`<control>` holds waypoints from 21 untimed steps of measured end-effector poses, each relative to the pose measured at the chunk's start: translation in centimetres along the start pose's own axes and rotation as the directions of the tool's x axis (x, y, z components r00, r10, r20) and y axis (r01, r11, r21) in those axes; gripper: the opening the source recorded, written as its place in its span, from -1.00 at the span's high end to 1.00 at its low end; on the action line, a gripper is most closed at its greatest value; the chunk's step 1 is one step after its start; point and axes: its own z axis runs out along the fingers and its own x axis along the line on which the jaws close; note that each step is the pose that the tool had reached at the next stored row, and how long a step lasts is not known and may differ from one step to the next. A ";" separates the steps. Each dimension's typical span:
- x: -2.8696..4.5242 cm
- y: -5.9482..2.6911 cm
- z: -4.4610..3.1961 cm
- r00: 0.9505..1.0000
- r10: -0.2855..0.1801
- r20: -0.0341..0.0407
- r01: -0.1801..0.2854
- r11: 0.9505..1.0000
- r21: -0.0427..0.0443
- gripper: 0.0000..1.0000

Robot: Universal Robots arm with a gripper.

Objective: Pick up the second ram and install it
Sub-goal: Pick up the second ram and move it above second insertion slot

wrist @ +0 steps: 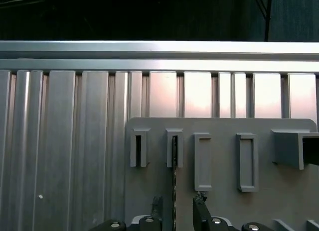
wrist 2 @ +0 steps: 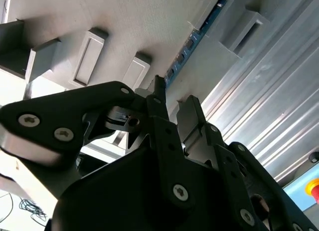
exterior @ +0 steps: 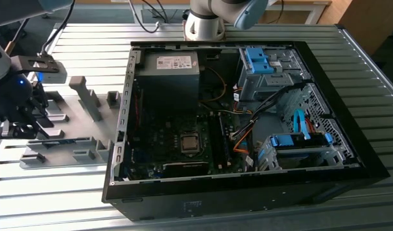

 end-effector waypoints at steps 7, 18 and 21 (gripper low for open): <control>0.01 -0.01 1.14 1.000 0.000 0.001 0.000 1.000 0.001 0.25; 0.06 -0.04 2.51 1.000 -0.004 0.001 0.004 1.000 0.001 0.25; 0.06 -0.04 2.88 1.000 -0.005 0.001 0.005 1.000 0.001 0.25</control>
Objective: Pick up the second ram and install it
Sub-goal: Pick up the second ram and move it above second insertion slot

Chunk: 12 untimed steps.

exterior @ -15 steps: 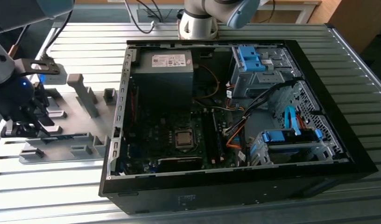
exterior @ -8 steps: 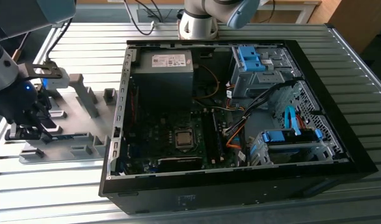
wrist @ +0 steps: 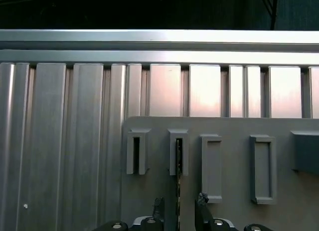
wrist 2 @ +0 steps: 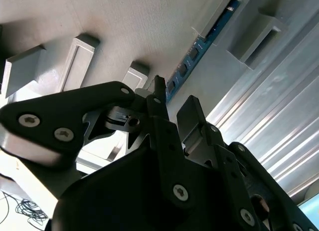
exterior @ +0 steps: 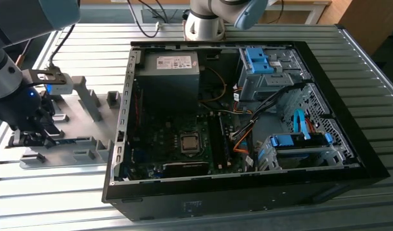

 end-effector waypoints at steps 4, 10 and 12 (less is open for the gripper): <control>0.01 -0.01 0.36 1.000 -0.001 0.000 0.001 1.000 0.000 0.25; 0.02 -0.02 0.71 1.000 -0.003 0.000 0.003 1.000 0.001 0.29; 0.02 -0.02 0.79 1.000 -0.003 0.000 0.003 1.000 0.001 0.43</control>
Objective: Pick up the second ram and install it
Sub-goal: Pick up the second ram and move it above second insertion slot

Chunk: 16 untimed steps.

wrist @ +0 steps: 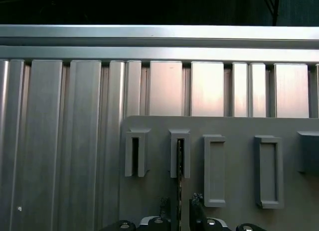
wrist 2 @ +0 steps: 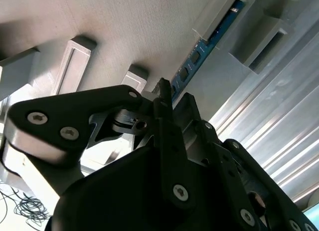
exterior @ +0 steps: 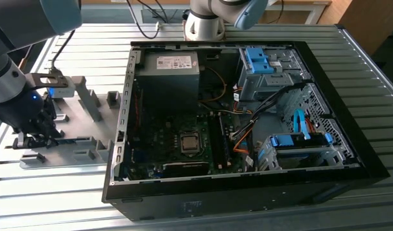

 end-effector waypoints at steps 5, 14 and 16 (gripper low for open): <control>0.02 0.00 0.22 1.000 0.000 0.000 0.000 1.000 0.001 0.43; 0.03 0.00 0.38 1.000 -0.001 0.000 0.001 1.000 0.002 0.62; 0.03 0.00 0.39 1.000 -0.001 0.000 0.001 1.000 0.002 0.73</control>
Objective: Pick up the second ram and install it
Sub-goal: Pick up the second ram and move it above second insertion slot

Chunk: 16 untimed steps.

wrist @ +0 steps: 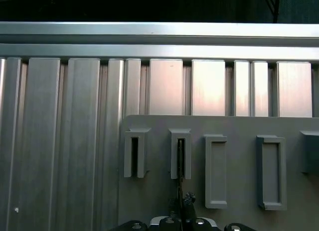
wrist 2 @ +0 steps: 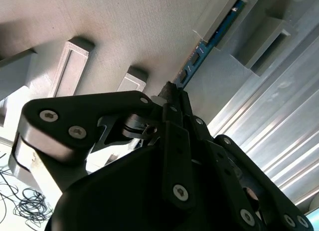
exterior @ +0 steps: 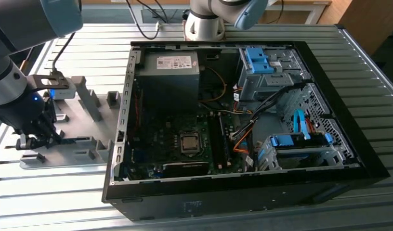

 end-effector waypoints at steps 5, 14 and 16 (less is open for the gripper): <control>0.00 0.00 0.01 1.000 0.000 0.000 0.000 1.000 0.000 0.73; 0.00 0.00 -0.15 1.000 0.000 0.000 0.000 1.000 0.000 0.73; -0.01 0.00 -0.26 1.000 0.000 0.000 0.000 1.000 0.000 0.73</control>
